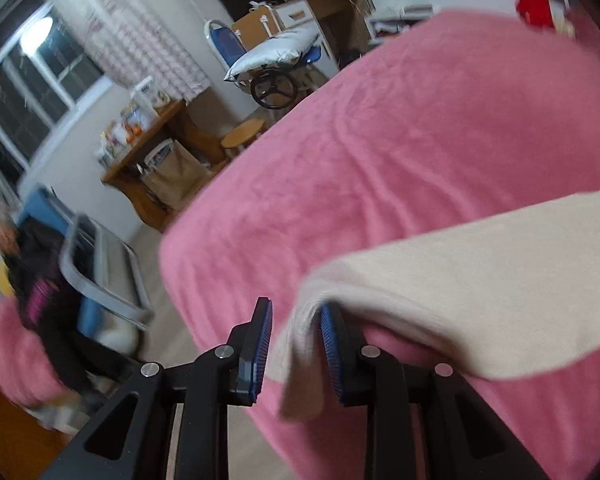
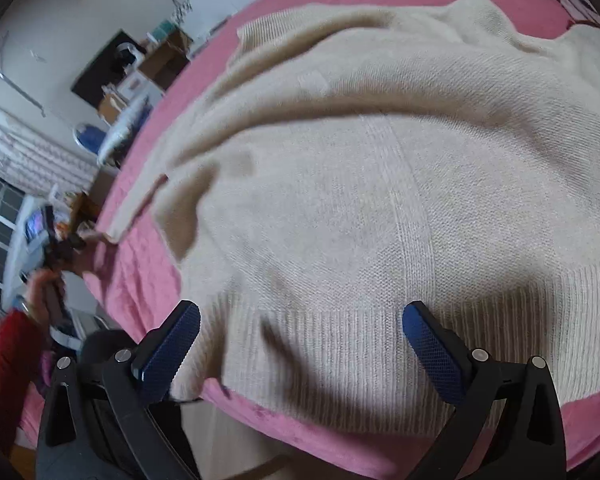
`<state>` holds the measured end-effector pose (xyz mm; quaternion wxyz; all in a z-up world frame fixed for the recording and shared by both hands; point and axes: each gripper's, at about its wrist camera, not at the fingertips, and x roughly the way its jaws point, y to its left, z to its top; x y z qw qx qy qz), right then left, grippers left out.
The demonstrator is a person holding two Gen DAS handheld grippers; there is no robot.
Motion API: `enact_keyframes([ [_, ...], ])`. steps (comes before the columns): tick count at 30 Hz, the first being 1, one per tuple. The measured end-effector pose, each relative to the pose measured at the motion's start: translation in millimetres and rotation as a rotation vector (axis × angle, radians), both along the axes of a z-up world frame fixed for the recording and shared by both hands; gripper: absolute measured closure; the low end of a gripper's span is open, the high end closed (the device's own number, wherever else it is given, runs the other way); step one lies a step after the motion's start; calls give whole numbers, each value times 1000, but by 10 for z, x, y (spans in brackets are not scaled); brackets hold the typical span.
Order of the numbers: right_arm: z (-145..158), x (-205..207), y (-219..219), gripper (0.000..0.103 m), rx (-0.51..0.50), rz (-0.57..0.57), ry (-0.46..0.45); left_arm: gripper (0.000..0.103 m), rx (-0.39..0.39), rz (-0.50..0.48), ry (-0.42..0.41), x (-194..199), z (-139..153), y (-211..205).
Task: Fold clothes
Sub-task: 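Grasp the sweater sleeve with the left tool and stretch it outward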
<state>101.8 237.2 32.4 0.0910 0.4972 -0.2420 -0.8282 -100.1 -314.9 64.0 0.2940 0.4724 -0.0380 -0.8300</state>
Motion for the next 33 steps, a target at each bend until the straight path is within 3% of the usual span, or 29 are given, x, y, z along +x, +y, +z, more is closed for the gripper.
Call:
enact_keyframes([
  [1,31,31,31,0,-14,-10,13,77,56,-7,27,89,19,76],
  [4,85,102,138,0,-43,-31,32,77,349,-161,153,384,49,588],
  [6,52,185,218,0,-50,-59,28,77,504,-310,162,474,-13,1071],
  [8,-15,267,308,0,-82,-93,10,77,588,-442,100,500,-176,1631],
  [11,-51,359,379,0,-122,-114,5,77,691,-551,9,492,-467,2234],
  [15,-48,483,451,0,-151,-117,17,77,794,-590,-14,535,-682,2614],
  [20,-115,591,525,0,-163,-113,26,74,692,-704,105,557,-543,2691],
  [23,-140,592,527,0,-180,-110,37,68,754,-778,174,678,-395,2681],
  [25,-140,589,519,0,-182,-109,50,56,779,-853,212,745,-318,2692],
  [28,-176,570,496,0,-171,-98,51,52,705,-905,175,684,-282,2928],
  [30,-197,551,473,0,-156,-85,45,52,581,-869,94,519,-404,3063],
  [32,-211,544,457,0,-139,-75,55,52,452,-768,1,346,-576,3163],
  [33,-225,556,450,0,-130,-66,66,52,441,-724,-43,268,-679,3185],
])
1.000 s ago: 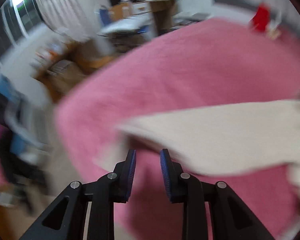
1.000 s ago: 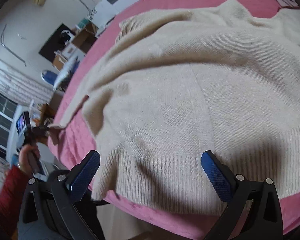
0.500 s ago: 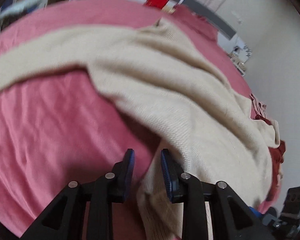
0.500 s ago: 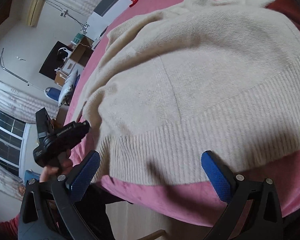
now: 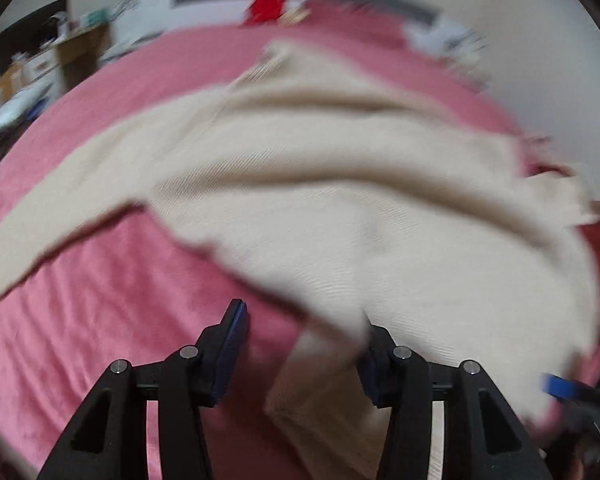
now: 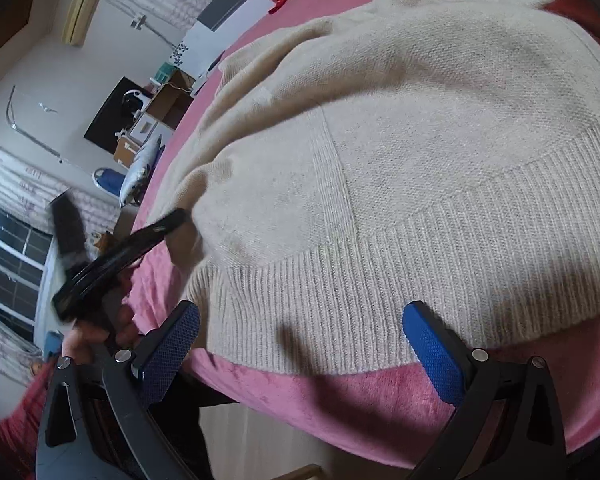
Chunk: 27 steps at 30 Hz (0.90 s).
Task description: Fold clothes
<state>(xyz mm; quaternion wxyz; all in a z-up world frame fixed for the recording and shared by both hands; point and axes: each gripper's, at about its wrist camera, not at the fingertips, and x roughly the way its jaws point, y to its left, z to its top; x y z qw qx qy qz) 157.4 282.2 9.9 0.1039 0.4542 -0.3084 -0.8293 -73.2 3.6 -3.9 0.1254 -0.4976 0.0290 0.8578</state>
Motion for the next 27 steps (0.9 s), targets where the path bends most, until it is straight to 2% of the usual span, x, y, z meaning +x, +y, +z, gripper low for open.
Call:
enact_keyframes([
  [1,-14,12,-7,0,10,8,12,50,-7,29,-49,-53,-108,9],
  [4,-42,79,-64,0,52,24,58,46,31,106,25,17,-131,22],
  [6,-45,96,-156,0,125,51,77,46,-8,109,71,95,-158,88],
  [8,-48,104,-248,0,197,76,88,46,-65,62,91,123,-175,165],
  [9,-49,103,-294,0,233,86,89,49,-98,29,96,123,-182,208],
  [11,-41,100,-337,0,269,94,92,60,-103,-14,72,73,-161,253],
  [12,-45,101,-335,0,273,92,93,71,-106,-36,60,48,-151,275],
  [13,-48,103,-332,0,277,90,93,77,-109,-57,48,24,-140,297],
  [17,-51,112,-314,0,264,80,98,86,-101,-54,31,43,-116,342],
  [19,-52,122,-309,0,265,82,103,94,-89,-45,25,59,-112,340],
  [22,-40,108,-306,0,266,84,103,99,-52,-10,4,159,-69,317],
  [27,32,74,-254,0,216,67,58,100,-15,22,-16,249,33,195],
])
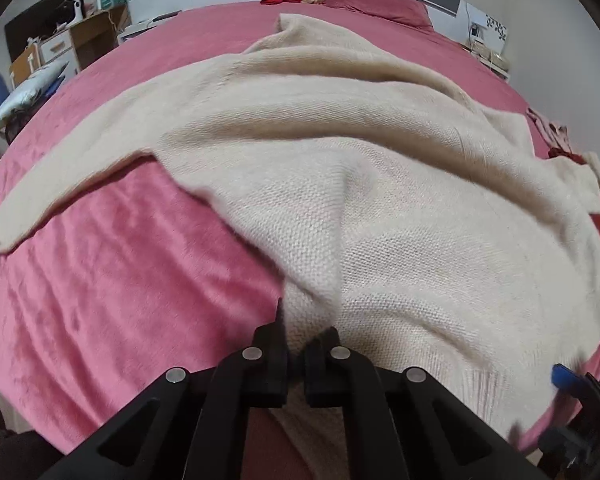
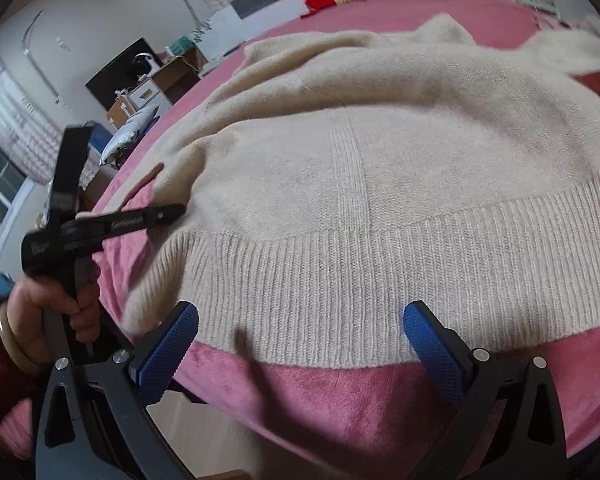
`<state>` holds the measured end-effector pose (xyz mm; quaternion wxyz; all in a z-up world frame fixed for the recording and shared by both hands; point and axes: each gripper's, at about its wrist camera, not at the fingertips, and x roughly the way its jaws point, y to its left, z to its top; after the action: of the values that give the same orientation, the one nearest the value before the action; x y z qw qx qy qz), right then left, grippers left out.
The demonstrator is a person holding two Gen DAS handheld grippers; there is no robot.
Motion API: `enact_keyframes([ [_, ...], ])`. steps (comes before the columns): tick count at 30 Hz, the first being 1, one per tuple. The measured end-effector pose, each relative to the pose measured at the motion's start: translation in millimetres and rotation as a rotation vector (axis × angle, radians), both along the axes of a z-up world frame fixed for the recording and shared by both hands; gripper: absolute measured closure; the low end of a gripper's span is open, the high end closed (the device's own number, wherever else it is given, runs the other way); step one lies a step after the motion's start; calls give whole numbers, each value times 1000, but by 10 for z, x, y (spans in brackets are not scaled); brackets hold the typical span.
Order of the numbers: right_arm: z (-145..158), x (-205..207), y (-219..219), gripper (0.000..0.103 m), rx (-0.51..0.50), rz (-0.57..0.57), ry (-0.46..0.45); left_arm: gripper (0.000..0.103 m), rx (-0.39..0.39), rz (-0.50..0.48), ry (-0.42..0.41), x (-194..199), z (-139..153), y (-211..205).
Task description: Fold clothes
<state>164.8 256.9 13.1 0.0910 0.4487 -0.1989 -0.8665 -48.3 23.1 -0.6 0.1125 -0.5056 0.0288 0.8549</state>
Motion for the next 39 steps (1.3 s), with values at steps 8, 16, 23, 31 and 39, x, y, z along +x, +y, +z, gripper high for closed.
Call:
enact_keyframes([
  [8,107,13,103,0,-112,-66,-27,100,-31,42,-33,202,132,-325],
  [16,439,-42,-162,0,22,31,38,100,-39,54,-102,609,196,-897],
  [23,642,-414,-301,0,260,14,-20,98,-72,106,-164,726,181,-1333],
  [31,158,-801,-236,0,275,-4,-231,87,-89,208,-144,688,289,-1496],
  [39,-22,-760,-372,0,405,30,-233,87,-50,201,55,392,619,-1032],
])
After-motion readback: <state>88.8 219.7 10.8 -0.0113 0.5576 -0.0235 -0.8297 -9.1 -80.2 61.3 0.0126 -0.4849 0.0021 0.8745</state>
